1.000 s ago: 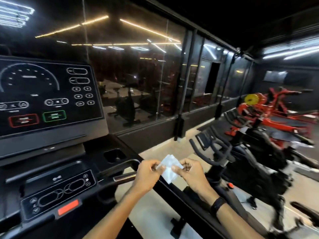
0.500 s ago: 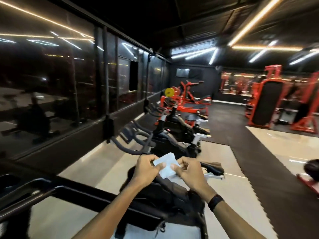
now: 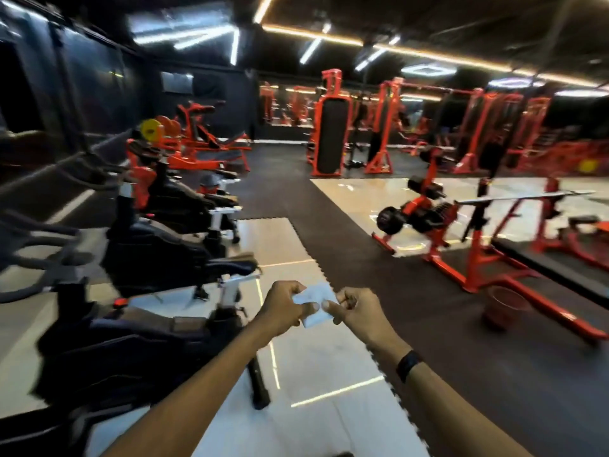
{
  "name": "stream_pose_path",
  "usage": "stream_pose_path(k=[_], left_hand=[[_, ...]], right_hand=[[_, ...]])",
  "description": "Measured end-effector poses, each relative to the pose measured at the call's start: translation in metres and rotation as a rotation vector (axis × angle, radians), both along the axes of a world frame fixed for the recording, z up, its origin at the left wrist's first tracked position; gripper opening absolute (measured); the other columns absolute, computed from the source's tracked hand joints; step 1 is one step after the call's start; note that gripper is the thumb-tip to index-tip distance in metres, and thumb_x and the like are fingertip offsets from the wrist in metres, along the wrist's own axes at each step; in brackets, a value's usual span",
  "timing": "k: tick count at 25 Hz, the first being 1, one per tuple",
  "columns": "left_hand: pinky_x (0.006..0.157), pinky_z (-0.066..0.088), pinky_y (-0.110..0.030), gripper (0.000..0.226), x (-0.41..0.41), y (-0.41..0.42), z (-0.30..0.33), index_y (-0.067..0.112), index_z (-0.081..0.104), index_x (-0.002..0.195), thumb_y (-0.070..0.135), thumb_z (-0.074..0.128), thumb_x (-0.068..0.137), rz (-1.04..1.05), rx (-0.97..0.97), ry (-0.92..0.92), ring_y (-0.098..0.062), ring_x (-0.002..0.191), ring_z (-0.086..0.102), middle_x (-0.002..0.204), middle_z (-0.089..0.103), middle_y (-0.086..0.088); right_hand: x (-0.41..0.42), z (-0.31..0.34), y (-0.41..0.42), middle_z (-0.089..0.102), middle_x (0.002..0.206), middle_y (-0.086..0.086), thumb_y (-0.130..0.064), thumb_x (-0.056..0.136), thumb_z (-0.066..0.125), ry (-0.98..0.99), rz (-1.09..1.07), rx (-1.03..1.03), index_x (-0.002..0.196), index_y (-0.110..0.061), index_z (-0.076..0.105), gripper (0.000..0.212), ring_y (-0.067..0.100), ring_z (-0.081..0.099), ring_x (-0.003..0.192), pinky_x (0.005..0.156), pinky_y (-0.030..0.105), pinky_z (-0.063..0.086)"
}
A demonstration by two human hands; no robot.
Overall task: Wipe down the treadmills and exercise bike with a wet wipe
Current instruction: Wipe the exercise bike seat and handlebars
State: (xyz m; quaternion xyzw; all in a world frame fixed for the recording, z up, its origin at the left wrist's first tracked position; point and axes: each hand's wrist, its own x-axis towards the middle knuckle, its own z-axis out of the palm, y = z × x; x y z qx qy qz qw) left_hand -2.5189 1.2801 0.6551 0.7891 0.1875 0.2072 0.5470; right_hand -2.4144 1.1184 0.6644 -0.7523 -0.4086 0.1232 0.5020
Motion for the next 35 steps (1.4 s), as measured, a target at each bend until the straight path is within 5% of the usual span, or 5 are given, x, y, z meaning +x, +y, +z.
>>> stream_pose_path(k=[4, 10, 15, 18, 35], left_hand=[[0.054, 0.051, -0.023, 0.018, 0.09, -0.077, -0.018, 0.006, 0.063, 0.086, 0.012, 0.08, 0.083, -0.161, -0.002, 0.015, -0.012, 0.063, 0.06, 0.076, 0.061, -0.004], [0.064, 0.062, -0.034, 0.022, 0.174, -0.149, -0.021, 0.006, 0.064, 0.096, 0.015, 0.08, 0.084, -0.233, -0.082, -0.004, -0.021, 0.08, 0.07, 0.09, 0.068, -0.006], [0.058, 0.06, -0.026, 0.019, 0.253, -0.16, -0.009, 0.019, 0.065, 0.089, 0.012, 0.081, 0.082, -0.335, -0.212, -0.034, -0.007, 0.071, 0.073, 0.085, 0.072, 0.006], [0.055, 0.059, -0.028, 0.022, 0.306, -0.159, 0.005, 0.002, 0.07, 0.099, 0.008, 0.082, 0.081, -0.368, -0.214, -0.039, -0.015, 0.069, 0.075, 0.086, 0.076, -0.004], [0.046, 0.05, -0.025, 0.015, 0.502, -0.151, -0.007, 0.004, 0.07, 0.078, 0.014, 0.081, 0.082, -0.276, -0.152, -0.204, -0.017, 0.048, 0.062, 0.065, 0.071, -0.007]], right_hand=[[0.06, -0.007, -0.097, 0.061, 0.056, -0.006, -0.02, 0.09, 0.075, 0.035, -0.157, -0.044, 0.074, 0.004, 0.064, 0.031, 0.0, 0.05, 0.05, 0.053, 0.015, 0.038], [0.12, -0.025, -0.165, 0.064, 0.064, 0.015, -0.027, 0.091, 0.074, 0.06, -0.348, -0.01, 0.073, 0.003, 0.061, 0.037, 0.007, 0.049, 0.054, 0.054, 0.024, 0.04], [0.197, -0.024, -0.168, 0.069, 0.072, -0.003, -0.037, 0.091, 0.073, -0.042, -0.457, 0.037, 0.085, -0.004, 0.069, 0.034, 0.007, 0.059, 0.062, 0.057, 0.025, 0.044], [0.241, -0.01, -0.162, 0.078, 0.09, -0.002, -0.03, 0.094, 0.07, -0.062, -0.434, 0.076, 0.104, -0.013, 0.077, 0.02, 0.013, 0.074, 0.084, 0.07, 0.033, 0.057], [0.443, -0.027, -0.145, 0.076, 0.082, 0.002, -0.023, 0.095, 0.069, -0.046, -0.552, 0.197, 0.092, -0.009, 0.076, 0.016, 0.014, 0.073, 0.075, 0.061, 0.039, 0.056]])
